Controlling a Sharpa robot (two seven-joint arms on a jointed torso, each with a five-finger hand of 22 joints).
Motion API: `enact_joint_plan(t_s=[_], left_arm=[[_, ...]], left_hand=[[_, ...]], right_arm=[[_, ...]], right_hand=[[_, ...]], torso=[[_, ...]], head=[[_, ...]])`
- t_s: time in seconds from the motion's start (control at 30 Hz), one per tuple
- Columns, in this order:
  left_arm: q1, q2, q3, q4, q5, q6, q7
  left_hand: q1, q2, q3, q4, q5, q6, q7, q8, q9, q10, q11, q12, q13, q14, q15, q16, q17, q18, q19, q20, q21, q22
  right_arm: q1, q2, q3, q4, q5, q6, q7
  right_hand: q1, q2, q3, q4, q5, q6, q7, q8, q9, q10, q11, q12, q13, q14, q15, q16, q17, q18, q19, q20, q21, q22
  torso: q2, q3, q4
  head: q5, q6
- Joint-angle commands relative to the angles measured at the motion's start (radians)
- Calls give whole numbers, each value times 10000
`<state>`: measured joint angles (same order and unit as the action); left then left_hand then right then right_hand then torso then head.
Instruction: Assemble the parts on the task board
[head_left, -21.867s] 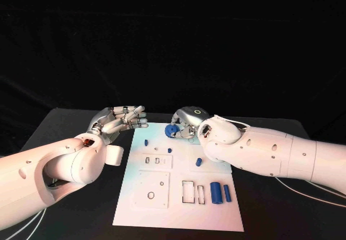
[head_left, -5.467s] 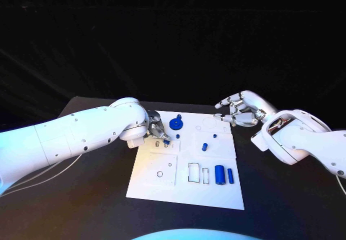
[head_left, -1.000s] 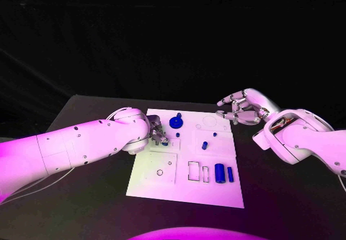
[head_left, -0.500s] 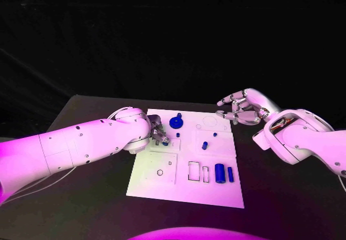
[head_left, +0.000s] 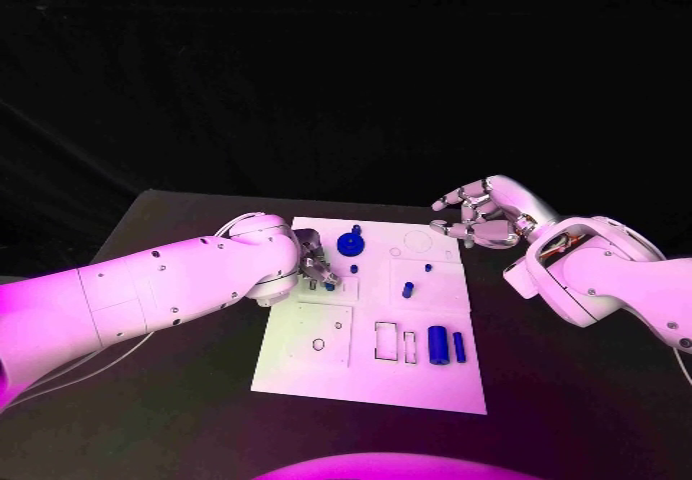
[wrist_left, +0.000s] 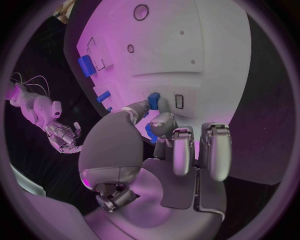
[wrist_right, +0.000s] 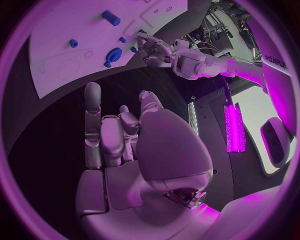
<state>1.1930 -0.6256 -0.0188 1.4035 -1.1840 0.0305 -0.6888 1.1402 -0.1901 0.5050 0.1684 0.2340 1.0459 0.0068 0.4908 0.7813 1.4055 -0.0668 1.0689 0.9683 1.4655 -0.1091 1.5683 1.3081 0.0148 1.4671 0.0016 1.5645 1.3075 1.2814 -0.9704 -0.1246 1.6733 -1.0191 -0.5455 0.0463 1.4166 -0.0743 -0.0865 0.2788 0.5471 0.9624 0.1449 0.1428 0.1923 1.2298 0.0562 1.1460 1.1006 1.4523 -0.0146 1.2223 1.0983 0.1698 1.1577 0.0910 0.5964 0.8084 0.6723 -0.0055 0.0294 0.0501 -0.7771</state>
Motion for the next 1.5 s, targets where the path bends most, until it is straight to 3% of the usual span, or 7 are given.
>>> enact_joint_plan(t_s=[0.03, 0.4, 0.63, 0.93, 1.2, 1.43, 1.5], left_arm=[[-25, 14, -23, -47, 89, 236, -150], [-23, -2, -24, -149, 132, 220, -183], [-23, -39, -22, -129, 278, 154, -155], [-23, -151, 25, -60, 466, -94, -186], [13, -256, 269, 33, 751, -213, -96], [301, -360, 478, -46, 967, -103, 35], [460, -373, 524, -177, 1116, 22, 83]], left_hand=[[-63, 106, -308, 132, -4, 145, -54, -48, -32, -63, 20, 90, 34, 1053, -47, 25, 2627, -148, 1037, -84, 63, 2633], [-107, 137, -1447, 603, -9, 230, -48, -134, -24, -75, 26, 179, 74, 1053, -50, 25, 2627, -148, 1037, -95, 63, 2633], [-161, 121, -2569, 1011, -17, 289, -29, -199, -12, -90, 40, 216, 69, 1053, -38, 25, 2627, -148, 1037, -91, 63, 2633], [-105, 307, -3772, 1215, -30, 325, -19, -290, -16, -106, 51, 249, 61, 1053, -34, 25, 2627, -148, 1037, -84, 63, 2633], [-14, 410, -4064, 1204, -5, 288, -10, -339, -23, -165, 65, 165, -48, 1053, -32, 25, 2627, -148, 1037, -84, 63, 2633], [256, 455, -4487, 1203, 32, 161, 61, -462, -58, -385, 117, -168, -453, 1053, 9, 25, 2627, -148, 1037, -61, 63, 2633], [392, 513, -4647, 1206, 59, 4, 154, -660, -178, -664, 193, -662, -1020, 1053, 70, 25, 2627, -148, 1037, -29, 62, 2632]], right_arm=[[-6, -12, 2, 35, -159, -21, 0], [-6, -12, 2, 41, -216, -18, -24], [-6, -7, 2, 32, -224, -36, -41], [-6, 7, 2, -26, -246, -4, -81], [-6, 33, 1, -116, -229, -3, -79], [-61, 111, 0, -239, -190, 35, -91], [-80, 119, 0, -261, -184, 49, -97]], right_hand=[[51, -24, 15, -35, -56, -11, -36, 63, 11, -32, -3, -15, 5, -25, -23, -41, 7, 110, -5, 8, -44, 5], [57, -34, 15, -37, -98, -14, -35, 65, 10, -42, -1, -29, -16, -22, -24, -46, 8, 112, -2, 7, -62, -5], [51, -36, 15, -30, -145, -20, -32, 66, 9, -44, 1, -33, -25, -25, -22, -66, -9, 114, -4, 7, -89, -21], [45, -36, 15, -26, -160, -22, -32, 67, 8, -32, 3, -19, -12, -18, -21, -50, 14, 109, 8, 7, -70, -4], [29, -35, 11, -15, -176, -20, -31, 70, 9, -31, 5, -20, -16, -23, -20, -73, -11, 113, 1, 7, -99, -24], [29, -35, 11, -15, -176, -20, -31, 70, 9, -31, 5, -20, -16, -23, -20, -73, -11, 113, 1, 7, -99, -24], [20, -34, 9, -8, -180, -19, -31, 72, 9, -28, 5, -17, -15, -20, -20, -66, 0, 110, 10, 8, -87, -13]], torso=[[-1, -2, 12], [-4, 3, 10], [-5, -3, 13], [-7, 0, -14], [-20, 1, 12], [-10, 16, -3], [-10, 15, 5]], head=[[-31, -1], [-50, -19], [-66, 0], [-31, 29], [-55, 105], [-18, 189], [-17, 211]])
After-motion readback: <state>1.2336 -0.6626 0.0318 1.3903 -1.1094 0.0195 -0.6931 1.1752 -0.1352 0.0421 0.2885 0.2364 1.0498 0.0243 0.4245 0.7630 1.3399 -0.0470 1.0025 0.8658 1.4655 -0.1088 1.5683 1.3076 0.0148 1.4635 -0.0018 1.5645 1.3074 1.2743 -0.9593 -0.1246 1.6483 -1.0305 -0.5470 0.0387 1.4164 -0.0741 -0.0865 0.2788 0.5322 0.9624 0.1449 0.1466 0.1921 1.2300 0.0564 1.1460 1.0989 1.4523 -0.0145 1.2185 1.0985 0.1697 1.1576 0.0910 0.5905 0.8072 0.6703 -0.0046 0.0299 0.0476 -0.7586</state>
